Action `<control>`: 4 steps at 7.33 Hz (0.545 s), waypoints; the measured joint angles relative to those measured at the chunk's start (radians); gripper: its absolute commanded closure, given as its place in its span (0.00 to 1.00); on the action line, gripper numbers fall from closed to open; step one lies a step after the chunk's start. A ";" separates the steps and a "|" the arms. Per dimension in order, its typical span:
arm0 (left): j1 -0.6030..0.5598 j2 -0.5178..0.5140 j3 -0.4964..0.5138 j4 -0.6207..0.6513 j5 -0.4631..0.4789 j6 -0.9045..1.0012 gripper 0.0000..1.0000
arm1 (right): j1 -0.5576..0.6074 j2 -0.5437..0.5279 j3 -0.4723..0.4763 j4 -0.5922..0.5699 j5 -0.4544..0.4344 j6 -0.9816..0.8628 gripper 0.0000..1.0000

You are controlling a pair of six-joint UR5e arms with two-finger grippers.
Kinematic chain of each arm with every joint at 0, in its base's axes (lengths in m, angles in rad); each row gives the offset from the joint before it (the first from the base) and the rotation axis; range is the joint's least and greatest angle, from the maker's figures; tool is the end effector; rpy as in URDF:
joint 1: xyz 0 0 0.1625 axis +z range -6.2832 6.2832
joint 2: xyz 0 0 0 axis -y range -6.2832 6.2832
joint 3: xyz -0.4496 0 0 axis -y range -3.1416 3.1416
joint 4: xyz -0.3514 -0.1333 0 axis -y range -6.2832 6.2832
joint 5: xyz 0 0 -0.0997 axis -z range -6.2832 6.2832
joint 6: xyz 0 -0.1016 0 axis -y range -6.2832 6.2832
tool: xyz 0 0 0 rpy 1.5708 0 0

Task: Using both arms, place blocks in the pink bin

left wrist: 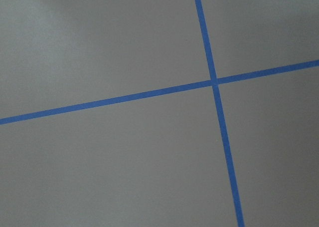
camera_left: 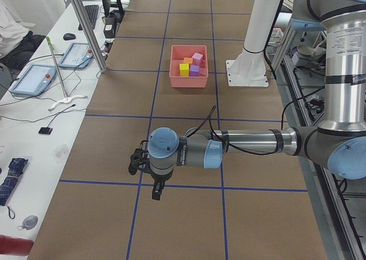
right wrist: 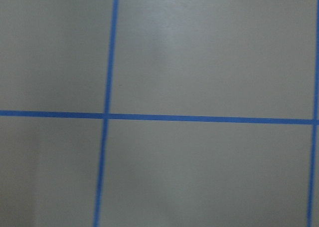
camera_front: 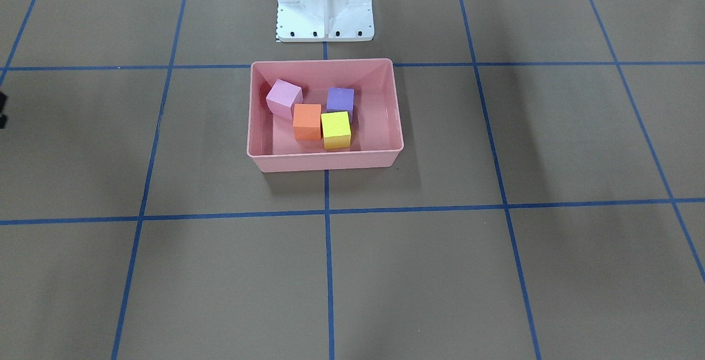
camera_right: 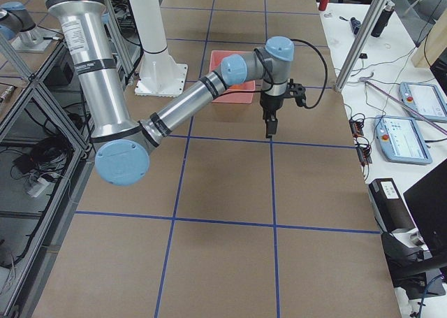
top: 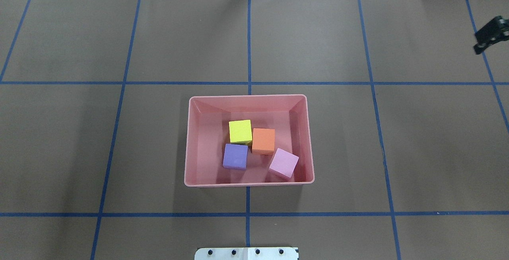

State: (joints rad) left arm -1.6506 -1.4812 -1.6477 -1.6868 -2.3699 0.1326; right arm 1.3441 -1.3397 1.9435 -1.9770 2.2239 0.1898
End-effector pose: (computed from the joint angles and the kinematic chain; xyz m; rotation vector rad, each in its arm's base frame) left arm -0.0936 -0.4115 0.6749 0.1819 0.7837 0.0912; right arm -0.0440 -0.5090 0.4602 0.0518 -0.6764 -0.1000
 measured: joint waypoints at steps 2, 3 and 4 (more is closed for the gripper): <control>0.000 -0.001 0.000 0.000 -0.017 0.001 0.00 | 0.161 -0.075 -0.104 0.001 0.031 -0.309 0.00; 0.000 -0.002 -0.001 0.000 -0.019 0.002 0.00 | 0.211 -0.117 -0.131 0.005 0.039 -0.392 0.00; 0.000 -0.002 -0.003 -0.002 -0.020 0.003 0.00 | 0.243 -0.171 -0.148 0.045 0.043 -0.431 0.00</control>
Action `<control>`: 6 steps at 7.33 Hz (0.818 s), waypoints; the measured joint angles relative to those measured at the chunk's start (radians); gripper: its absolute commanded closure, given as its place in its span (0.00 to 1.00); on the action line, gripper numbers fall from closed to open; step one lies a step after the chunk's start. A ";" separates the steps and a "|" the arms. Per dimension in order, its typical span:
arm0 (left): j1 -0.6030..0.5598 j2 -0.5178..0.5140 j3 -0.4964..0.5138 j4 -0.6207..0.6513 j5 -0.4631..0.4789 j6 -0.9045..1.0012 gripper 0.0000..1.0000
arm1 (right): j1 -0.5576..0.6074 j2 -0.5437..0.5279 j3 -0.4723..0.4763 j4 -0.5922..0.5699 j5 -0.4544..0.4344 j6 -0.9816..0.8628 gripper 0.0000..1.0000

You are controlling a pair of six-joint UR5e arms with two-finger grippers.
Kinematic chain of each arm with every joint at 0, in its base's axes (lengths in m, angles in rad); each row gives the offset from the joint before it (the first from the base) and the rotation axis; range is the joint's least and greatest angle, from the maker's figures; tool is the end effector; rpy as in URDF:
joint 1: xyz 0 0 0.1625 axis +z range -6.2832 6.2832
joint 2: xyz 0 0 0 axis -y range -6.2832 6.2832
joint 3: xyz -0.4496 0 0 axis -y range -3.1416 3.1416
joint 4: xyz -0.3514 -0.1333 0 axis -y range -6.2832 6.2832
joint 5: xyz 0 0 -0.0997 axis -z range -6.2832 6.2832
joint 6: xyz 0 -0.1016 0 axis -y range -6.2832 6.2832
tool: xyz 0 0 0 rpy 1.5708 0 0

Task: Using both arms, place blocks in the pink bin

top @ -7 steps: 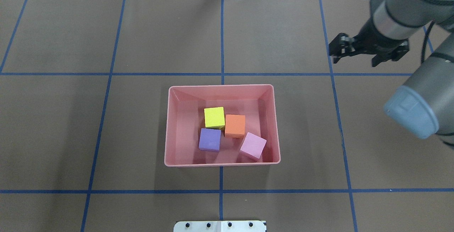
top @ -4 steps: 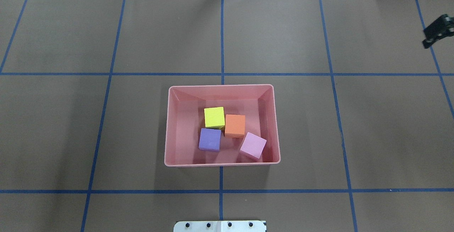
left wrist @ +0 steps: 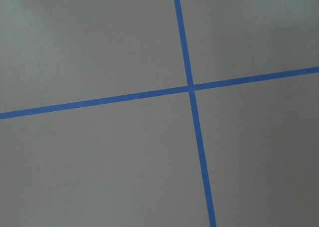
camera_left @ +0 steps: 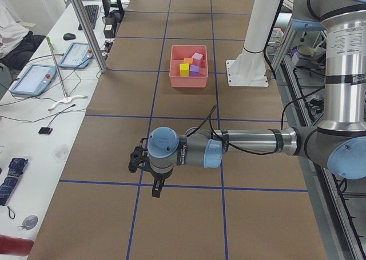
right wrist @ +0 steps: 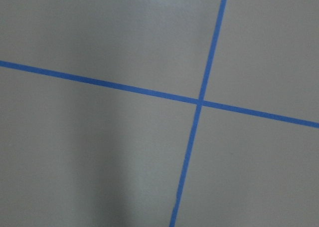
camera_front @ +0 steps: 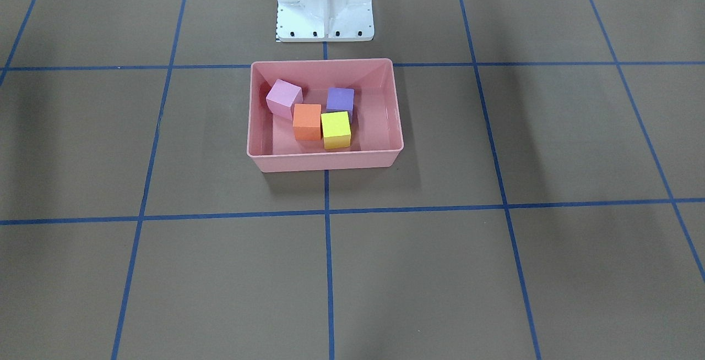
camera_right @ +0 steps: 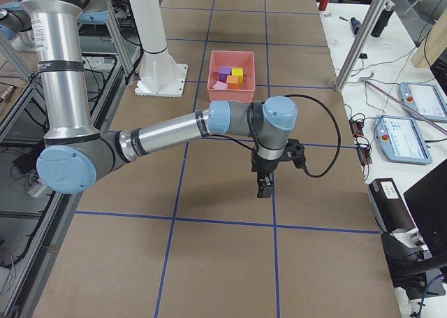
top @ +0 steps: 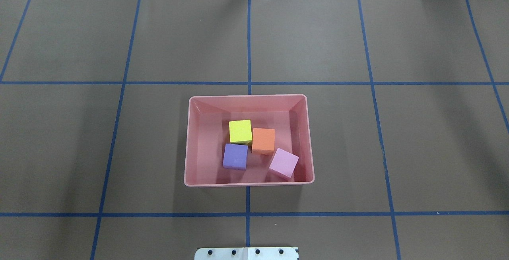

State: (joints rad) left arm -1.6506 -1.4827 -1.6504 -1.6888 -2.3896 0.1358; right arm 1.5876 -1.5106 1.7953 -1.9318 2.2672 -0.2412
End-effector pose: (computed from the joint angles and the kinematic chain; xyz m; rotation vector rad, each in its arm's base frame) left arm -0.0923 -0.4125 0.6714 0.1908 0.8024 0.0976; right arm 0.0758 -0.4566 0.5979 0.0170 -0.7008 -0.1886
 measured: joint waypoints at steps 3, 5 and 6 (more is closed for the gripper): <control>-0.001 0.003 -0.004 -0.020 0.004 0.001 0.00 | 0.042 -0.149 -0.098 0.263 0.023 -0.004 0.00; -0.001 0.004 -0.005 -0.041 0.003 0.001 0.00 | 0.053 -0.172 -0.116 0.296 0.035 0.022 0.00; -0.001 0.005 -0.005 -0.044 0.002 0.001 0.00 | 0.054 -0.174 -0.119 0.299 0.035 0.036 0.00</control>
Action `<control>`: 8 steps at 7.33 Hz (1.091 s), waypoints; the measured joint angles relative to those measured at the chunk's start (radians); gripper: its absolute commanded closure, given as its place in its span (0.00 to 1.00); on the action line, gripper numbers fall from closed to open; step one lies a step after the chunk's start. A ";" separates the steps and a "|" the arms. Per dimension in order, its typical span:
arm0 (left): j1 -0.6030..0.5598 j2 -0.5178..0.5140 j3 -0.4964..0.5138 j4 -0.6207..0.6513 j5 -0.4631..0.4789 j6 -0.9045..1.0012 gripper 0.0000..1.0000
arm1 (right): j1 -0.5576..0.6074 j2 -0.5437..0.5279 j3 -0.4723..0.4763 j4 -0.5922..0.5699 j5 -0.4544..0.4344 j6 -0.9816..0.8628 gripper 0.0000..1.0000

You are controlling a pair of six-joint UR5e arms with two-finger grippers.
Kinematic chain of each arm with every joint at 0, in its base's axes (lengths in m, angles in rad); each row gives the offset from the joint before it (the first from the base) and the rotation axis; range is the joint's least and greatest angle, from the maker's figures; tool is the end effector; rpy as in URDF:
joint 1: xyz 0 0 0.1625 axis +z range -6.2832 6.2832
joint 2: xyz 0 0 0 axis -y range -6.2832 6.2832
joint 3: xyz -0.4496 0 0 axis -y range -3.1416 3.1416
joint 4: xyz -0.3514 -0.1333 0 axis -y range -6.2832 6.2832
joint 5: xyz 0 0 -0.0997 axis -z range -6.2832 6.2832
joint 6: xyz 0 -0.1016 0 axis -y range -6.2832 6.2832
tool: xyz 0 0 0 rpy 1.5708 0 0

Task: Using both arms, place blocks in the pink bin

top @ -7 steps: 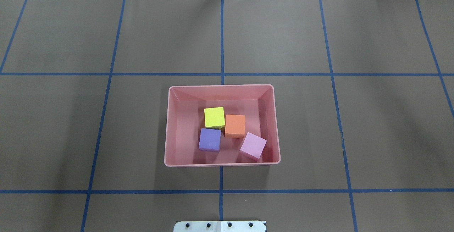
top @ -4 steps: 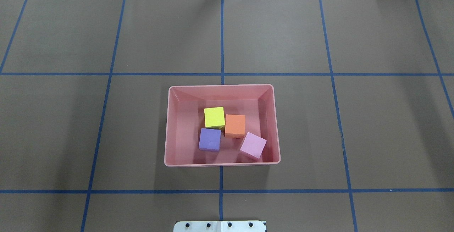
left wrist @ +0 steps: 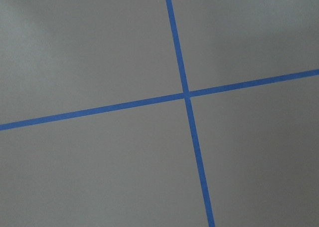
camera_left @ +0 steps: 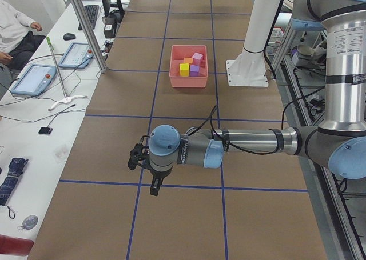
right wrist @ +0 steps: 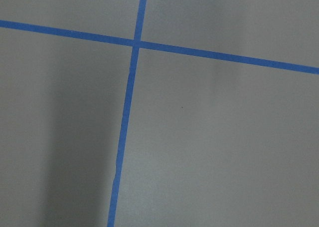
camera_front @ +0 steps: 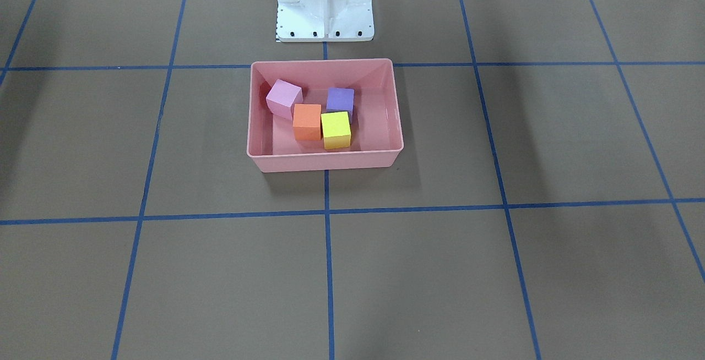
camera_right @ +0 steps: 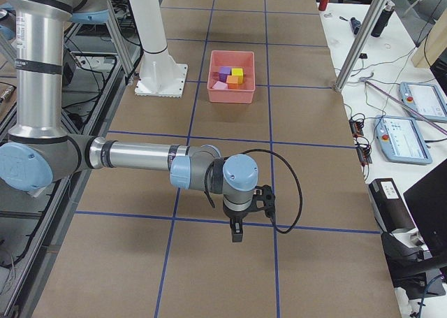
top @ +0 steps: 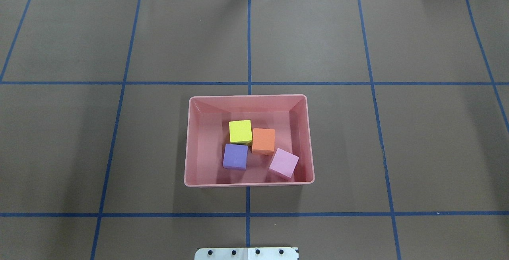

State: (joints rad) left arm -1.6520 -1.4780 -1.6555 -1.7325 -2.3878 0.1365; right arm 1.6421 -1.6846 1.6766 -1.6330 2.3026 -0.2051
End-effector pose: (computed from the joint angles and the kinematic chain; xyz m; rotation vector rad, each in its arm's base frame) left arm -0.0930 -0.4127 0.6665 0.2328 0.7951 0.1148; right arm 0.0933 -0.3888 0.6944 0.0344 -0.7341 -0.1020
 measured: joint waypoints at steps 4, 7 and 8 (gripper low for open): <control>0.000 0.003 -0.001 -0.003 0.004 -0.001 0.00 | 0.001 -0.002 -0.009 0.001 -0.002 0.010 0.00; -0.001 0.016 0.000 -0.005 0.003 -0.002 0.00 | 0.001 -0.003 -0.012 0.001 0.000 0.010 0.00; -0.001 0.017 0.000 -0.005 0.002 -0.002 0.00 | 0.001 -0.003 -0.012 0.001 0.000 0.010 0.00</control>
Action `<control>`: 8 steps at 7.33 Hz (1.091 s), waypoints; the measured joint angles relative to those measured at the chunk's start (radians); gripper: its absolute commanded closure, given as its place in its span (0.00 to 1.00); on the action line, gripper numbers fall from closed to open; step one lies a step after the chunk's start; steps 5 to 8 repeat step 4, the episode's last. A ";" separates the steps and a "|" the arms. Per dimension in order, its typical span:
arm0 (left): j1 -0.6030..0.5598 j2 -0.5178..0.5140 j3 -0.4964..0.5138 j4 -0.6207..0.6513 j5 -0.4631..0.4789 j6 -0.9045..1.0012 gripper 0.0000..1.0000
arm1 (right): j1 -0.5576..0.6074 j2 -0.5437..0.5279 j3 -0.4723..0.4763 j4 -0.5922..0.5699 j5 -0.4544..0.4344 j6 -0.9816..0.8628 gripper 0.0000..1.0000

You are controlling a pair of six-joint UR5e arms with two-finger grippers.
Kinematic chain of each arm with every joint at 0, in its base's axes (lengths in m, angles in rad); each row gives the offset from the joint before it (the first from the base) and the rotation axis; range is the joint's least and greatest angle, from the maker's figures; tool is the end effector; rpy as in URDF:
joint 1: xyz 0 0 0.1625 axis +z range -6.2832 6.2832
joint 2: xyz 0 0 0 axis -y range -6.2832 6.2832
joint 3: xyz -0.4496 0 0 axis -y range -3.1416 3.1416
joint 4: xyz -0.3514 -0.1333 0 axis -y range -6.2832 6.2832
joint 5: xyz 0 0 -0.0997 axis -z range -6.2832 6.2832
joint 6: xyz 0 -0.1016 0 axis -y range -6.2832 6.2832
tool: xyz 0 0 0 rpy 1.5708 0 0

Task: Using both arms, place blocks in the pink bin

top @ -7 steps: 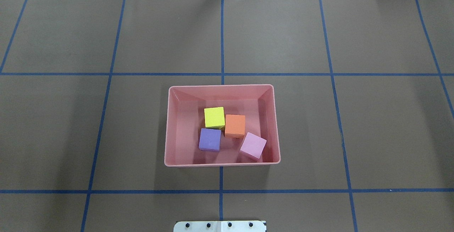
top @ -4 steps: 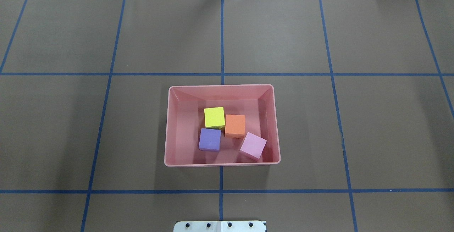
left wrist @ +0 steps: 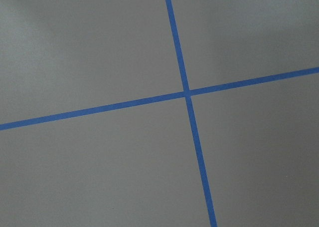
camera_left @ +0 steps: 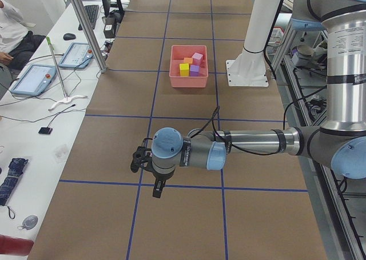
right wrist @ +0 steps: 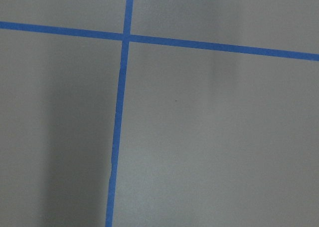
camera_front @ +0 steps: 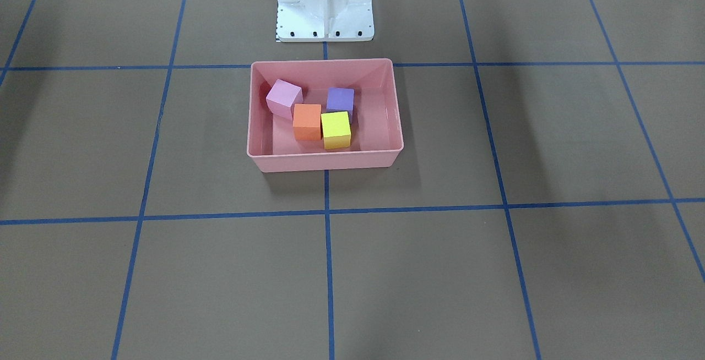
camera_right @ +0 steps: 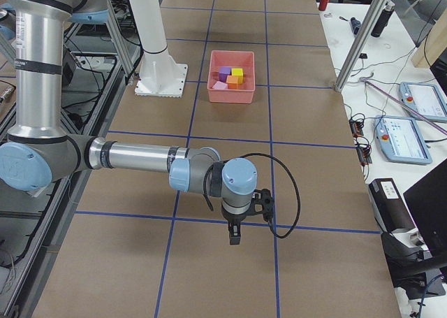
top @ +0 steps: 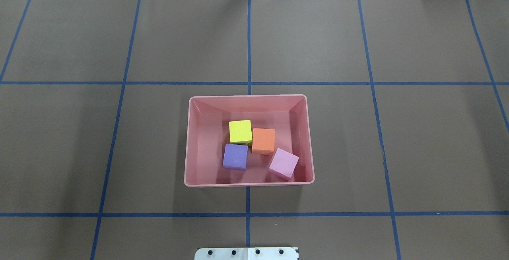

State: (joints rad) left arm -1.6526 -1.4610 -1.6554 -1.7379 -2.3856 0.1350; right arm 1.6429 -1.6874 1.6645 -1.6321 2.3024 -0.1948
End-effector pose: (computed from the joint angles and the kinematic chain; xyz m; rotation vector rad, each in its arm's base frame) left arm -0.0927 -0.4044 0.6731 0.2213 0.7944 0.1080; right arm 0.0935 -0.3863 0.7008 0.0176 -0.7356 -0.0863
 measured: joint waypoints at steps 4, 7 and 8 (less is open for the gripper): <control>0.000 0.001 0.002 0.001 0.000 0.000 0.00 | 0.000 -0.007 0.000 0.001 0.001 0.000 0.00; 0.000 0.001 0.002 0.001 0.000 0.000 0.00 | 0.000 -0.007 0.000 0.001 0.001 0.000 0.00; 0.000 0.001 0.002 0.001 0.000 0.000 0.00 | 0.000 -0.007 0.000 0.001 0.001 0.000 0.00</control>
